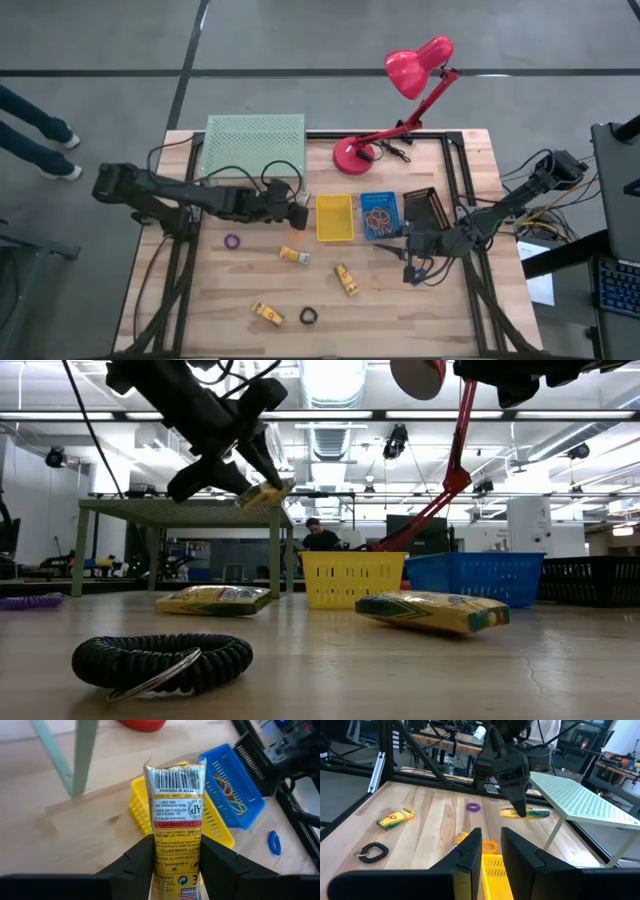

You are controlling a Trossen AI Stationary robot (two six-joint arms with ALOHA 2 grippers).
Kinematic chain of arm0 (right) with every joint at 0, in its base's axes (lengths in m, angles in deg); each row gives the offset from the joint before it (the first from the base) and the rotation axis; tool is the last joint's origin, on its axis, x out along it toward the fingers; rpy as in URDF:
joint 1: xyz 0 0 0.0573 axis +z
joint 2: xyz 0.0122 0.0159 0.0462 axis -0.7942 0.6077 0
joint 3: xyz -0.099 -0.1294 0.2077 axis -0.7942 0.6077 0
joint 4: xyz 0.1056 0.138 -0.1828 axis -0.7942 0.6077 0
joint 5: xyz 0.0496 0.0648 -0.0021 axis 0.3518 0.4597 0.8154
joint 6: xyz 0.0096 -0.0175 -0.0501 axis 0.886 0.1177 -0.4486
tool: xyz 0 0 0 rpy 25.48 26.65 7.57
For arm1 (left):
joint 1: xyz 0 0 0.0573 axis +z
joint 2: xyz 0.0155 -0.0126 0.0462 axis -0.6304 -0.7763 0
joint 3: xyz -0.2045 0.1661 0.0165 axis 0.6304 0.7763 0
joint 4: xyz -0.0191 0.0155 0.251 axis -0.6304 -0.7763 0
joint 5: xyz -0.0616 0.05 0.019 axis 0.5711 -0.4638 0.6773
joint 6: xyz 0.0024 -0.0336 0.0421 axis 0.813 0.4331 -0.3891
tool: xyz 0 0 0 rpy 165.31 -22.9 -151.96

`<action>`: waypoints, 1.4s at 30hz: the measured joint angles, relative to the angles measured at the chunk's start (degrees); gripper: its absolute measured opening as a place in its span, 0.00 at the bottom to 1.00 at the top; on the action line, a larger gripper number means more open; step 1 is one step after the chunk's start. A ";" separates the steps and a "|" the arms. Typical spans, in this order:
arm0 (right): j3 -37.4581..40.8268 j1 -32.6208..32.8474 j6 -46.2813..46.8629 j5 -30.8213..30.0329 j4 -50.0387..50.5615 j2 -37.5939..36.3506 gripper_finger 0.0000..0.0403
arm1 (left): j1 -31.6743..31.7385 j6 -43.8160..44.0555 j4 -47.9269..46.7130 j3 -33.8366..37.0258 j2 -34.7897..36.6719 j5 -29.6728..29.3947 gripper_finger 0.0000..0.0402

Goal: Pick & Place Office Desk Supplies
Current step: Put the top left crayon box into the yellow basket

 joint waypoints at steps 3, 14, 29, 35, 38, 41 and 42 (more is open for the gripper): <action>0.00 0.02 0.00 0.00 -0.01 0.00 0.17 | -0.96 -2.08 3.17 -0.04 -0.89 -1.58 0.36; -0.04 0.02 0.00 -0.02 0.18 -0.04 0.17 | -2.46 -5.26 15.10 -0.18 -6.57 -3.43 0.36; 0.06 0.02 -0.02 0.00 0.42 -0.02 0.17 | -3.35 -1.81 12.45 -17.29 -24.74 -5.82 0.36; 0.08 0.00 0.00 0.00 0.13 -0.03 0.17 | -3.09 4.86 -3.12 -25.62 -28.85 -6.53 0.36; 0.11 0.02 0.00 -0.02 0.15 0.00 0.17 | -3.09 11.60 -10.19 -28.59 -30.06 -7.02 0.36; 0.13 0.02 0.00 0.00 0.23 0.02 0.17 | -3.09 16.88 -12.22 -29.40 -30.47 -7.52 0.36; 0.11 0.00 0.00 0.00 0.17 0.04 0.17 | -3.03 17.89 -13.15 -29.19 -30.47 -8.00 0.36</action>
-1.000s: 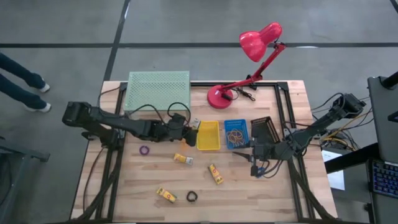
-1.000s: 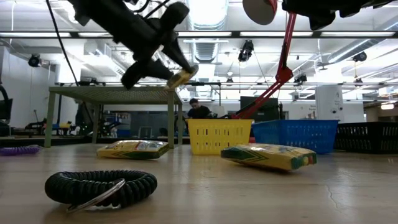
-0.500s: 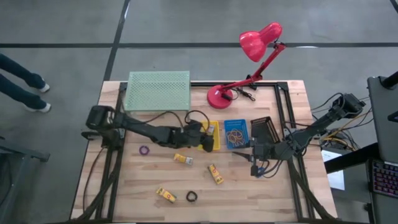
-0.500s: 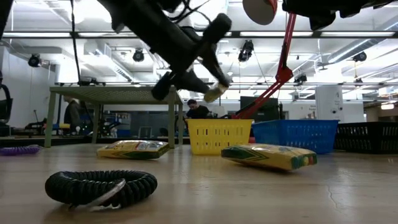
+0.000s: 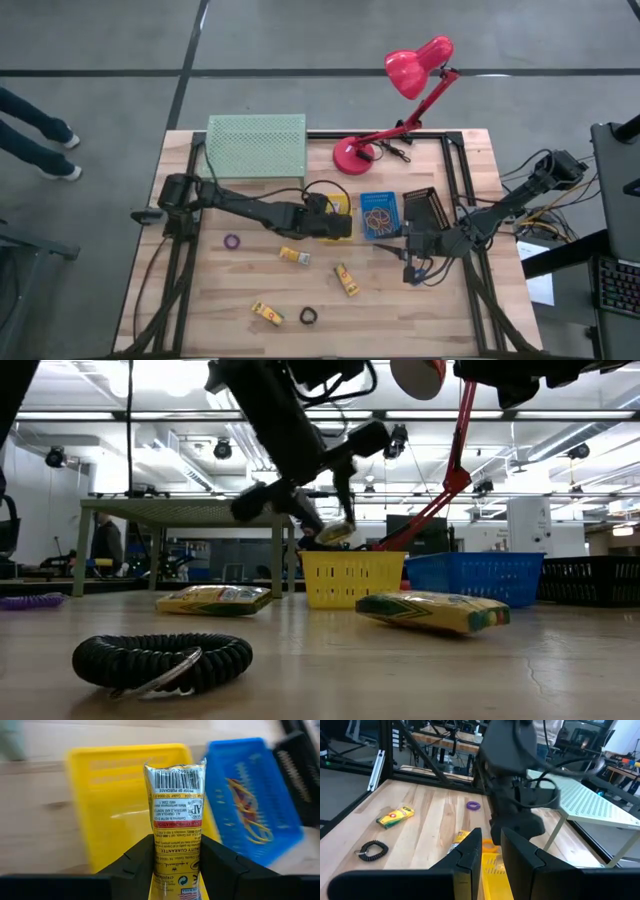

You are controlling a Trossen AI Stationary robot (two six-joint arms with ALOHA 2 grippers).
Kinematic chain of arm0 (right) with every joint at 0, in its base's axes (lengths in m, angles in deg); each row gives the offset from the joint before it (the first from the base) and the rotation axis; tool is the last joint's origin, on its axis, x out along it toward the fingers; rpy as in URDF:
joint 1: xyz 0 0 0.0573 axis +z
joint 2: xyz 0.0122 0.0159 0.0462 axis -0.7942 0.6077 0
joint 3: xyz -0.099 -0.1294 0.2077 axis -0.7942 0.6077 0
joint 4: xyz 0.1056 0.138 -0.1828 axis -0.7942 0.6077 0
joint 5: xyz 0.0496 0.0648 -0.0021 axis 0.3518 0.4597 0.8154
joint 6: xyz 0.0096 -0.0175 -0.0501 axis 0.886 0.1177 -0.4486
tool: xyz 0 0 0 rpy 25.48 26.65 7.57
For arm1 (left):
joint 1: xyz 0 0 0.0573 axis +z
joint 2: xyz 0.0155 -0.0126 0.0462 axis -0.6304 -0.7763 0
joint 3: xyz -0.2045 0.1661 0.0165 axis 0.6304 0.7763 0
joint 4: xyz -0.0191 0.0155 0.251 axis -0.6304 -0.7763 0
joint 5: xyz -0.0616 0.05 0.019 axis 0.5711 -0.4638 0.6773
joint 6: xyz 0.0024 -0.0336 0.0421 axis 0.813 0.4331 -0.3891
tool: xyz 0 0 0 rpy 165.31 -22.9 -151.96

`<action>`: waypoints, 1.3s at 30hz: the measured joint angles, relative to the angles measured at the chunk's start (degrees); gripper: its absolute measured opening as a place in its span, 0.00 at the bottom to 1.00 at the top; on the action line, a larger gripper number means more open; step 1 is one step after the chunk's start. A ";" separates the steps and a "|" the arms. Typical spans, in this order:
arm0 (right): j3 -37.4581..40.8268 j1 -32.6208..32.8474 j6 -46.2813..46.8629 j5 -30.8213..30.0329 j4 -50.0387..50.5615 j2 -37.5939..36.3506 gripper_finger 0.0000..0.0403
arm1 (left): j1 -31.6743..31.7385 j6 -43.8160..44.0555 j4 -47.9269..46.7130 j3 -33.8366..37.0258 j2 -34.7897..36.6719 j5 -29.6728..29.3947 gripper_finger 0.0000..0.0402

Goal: Pick & Place Office Desk Supplies
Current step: Put the top left crayon box into the yellow basket

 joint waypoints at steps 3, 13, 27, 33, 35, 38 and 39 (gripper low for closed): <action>0.00 0.01 0.00 0.00 0.05 0.00 0.17 | 0.53 2.63 0.46 0.63 0.00 -0.58 0.36; 0.00 0.02 0.00 0.00 -0.02 0.00 0.17 | 2.48 3.46 -0.31 1.50 -0.86 1.91 0.36; 0.00 0.02 0.00 0.00 -0.12 0.00 0.17 | 2.61 2.68 0.19 1.46 -2.45 4.62 0.36; 0.00 0.02 0.00 0.00 -0.13 0.00 0.17 | 2.61 2.35 0.26 1.43 -2.45 5.54 0.37; 0.00 0.00 0.00 -0.01 -0.13 -0.02 0.17 | 2.61 2.24 0.15 1.43 -2.45 5.54 0.39; 0.00 0.01 0.00 0.00 -0.13 -0.02 0.17 | 2.63 2.24 -0.07 1.43 -2.43 5.50 0.44; 0.00 0.02 0.00 0.00 -0.13 -0.02 0.17 | 2.63 2.23 -0.09 1.43 -2.44 5.50 0.46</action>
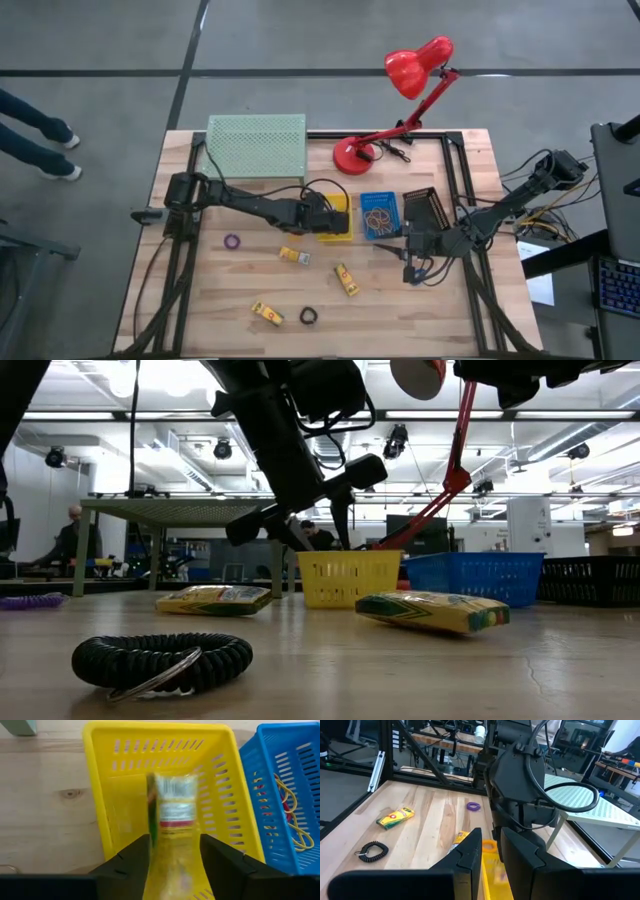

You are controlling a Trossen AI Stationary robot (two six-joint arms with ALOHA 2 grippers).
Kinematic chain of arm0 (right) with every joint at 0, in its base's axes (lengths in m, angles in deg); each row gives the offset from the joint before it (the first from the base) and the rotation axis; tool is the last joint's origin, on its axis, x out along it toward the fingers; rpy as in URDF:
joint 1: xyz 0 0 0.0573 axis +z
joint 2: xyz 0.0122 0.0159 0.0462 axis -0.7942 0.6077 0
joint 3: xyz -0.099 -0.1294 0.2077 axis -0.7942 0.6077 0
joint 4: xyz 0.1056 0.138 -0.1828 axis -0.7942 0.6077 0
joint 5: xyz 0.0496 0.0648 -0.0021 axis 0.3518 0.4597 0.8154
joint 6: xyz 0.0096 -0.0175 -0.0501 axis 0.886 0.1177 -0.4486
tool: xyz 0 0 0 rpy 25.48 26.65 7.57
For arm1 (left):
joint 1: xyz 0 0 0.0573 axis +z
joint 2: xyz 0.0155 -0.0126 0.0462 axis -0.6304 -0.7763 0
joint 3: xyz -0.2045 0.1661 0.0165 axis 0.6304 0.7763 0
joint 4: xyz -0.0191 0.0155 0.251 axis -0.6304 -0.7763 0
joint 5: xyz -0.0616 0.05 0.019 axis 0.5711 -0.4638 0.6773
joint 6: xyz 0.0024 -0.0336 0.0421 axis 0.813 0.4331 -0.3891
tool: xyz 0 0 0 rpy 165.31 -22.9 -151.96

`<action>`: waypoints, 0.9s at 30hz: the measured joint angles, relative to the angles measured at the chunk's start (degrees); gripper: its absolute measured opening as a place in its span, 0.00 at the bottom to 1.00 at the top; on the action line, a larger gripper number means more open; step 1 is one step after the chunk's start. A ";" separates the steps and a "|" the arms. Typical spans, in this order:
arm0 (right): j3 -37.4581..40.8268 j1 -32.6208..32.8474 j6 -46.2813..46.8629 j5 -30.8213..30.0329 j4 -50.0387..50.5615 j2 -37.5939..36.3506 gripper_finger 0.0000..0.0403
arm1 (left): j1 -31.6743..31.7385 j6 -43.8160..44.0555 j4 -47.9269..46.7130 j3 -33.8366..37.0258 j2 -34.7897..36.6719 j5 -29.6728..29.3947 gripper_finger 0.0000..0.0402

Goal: Pick & Place Office Desk Supplies
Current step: Put the top left crayon box into the yellow basket, then put the top crayon box into the yellow basket

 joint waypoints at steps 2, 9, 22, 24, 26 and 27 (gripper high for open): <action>0.00 0.00 0.00 0.00 0.00 -0.02 0.17 | 0.00 0.01 -0.02 0.00 -0.01 0.00 0.49; 0.00 0.00 0.00 0.00 0.00 -0.02 0.17 | 0.00 -0.01 0.09 0.00 0.01 -0.02 0.59; 0.00 0.00 0.00 0.00 0.01 -0.02 0.17 | -0.01 -8.78 0.43 -2.17 1.64 -0.74 0.61; 0.00 0.00 0.00 0.00 0.00 -0.02 0.17 | -0.18 -15.48 0.38 -3.10 1.97 -1.01 0.61; 0.00 -0.02 0.00 -0.01 0.02 -0.02 0.17 | -0.60 -24.83 0.42 -4.09 2.15 -1.05 0.61; 0.00 -0.01 0.00 0.00 0.01 -0.02 0.17 | -0.95 -29.62 0.38 -4.38 2.33 -0.84 0.61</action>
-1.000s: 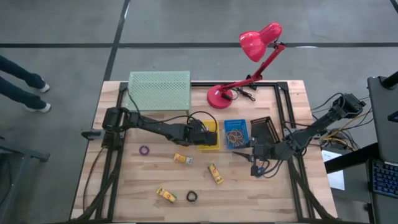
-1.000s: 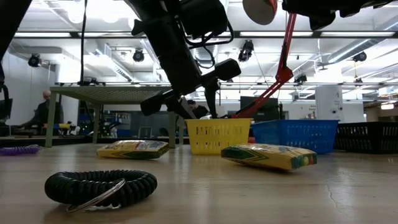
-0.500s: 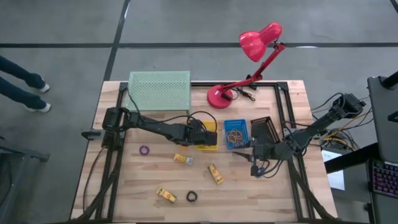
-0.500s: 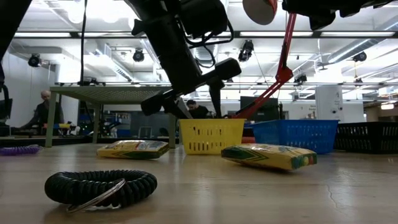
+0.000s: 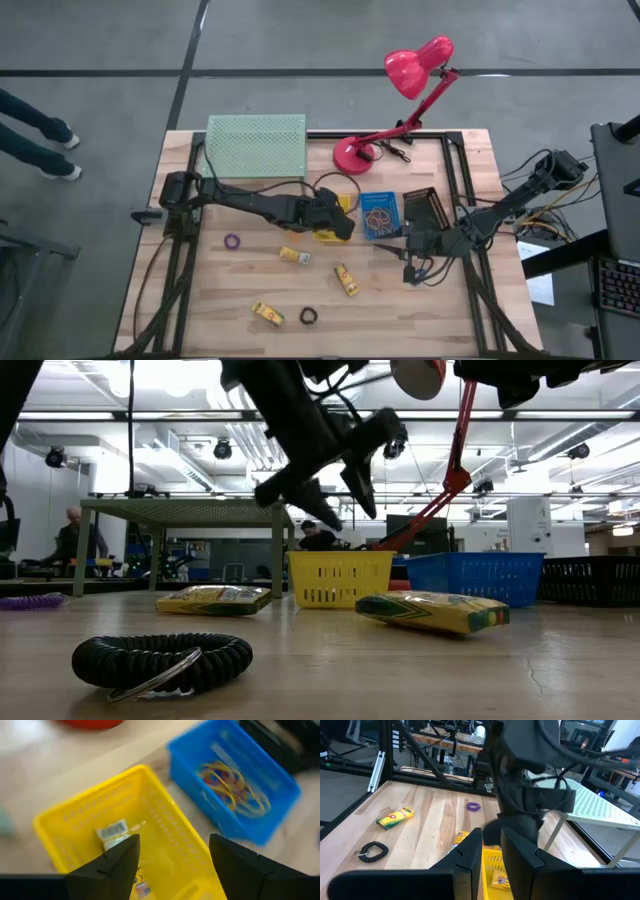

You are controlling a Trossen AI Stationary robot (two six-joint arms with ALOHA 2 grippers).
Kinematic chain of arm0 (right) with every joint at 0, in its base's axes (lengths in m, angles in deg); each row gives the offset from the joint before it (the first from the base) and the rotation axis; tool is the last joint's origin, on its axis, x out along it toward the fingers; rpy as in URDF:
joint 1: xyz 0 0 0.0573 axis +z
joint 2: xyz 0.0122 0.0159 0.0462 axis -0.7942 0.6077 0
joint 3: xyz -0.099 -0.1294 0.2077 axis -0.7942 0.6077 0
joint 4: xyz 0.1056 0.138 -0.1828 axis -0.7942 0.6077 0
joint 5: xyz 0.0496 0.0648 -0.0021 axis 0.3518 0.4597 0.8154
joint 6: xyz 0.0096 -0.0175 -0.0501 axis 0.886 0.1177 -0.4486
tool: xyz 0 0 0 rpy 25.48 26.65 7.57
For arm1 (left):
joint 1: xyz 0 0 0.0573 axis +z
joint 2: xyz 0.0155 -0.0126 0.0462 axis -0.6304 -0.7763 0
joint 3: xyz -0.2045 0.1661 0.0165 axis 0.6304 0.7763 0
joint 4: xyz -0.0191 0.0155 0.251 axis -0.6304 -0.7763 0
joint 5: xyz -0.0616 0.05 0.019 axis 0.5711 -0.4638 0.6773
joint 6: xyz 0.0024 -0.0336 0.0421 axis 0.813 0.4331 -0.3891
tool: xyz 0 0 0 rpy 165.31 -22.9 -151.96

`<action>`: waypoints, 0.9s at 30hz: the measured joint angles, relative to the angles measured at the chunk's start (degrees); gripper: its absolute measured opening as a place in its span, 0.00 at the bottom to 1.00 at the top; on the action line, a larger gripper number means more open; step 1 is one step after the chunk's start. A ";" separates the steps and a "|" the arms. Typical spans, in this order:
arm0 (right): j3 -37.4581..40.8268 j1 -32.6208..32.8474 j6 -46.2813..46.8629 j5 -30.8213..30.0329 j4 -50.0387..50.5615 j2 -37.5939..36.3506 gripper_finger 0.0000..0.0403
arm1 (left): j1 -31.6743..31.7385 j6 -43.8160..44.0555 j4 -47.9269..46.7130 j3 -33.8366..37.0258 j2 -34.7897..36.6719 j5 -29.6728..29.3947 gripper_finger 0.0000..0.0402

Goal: Pick & Place Office Desk Supplies
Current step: Put the top crayon box into the yellow basket

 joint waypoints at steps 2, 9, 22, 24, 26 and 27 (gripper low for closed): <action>0.00 0.00 0.00 -0.02 0.01 -0.02 0.17 | -0.84 -10.52 -0.36 -0.21 0.04 0.46 0.61; 0.00 0.00 0.00 0.00 0.01 0.00 0.17 | -5.62 -30.71 -5.68 0.98 0.04 -0.75 0.61; 0.02 0.00 0.00 0.00 -0.03 0.00 0.17 | -14.22 -25.31 -25.92 1.45 4.80 -3.84 0.58; 0.02 0.00 0.00 0.00 -0.04 0.00 0.17 | -15.04 -24.83 -27.97 1.46 5.69 -3.96 0.58; 0.02 0.01 0.00 -0.01 -0.06 0.00 0.17 | -15.70 -25.27 -29.40 1.61 5.90 -4.02 0.58; 0.02 0.00 0.00 0.00 -0.05 0.00 0.17 | -15.93 -26.08 -30.06 1.83 5.86 -4.00 0.58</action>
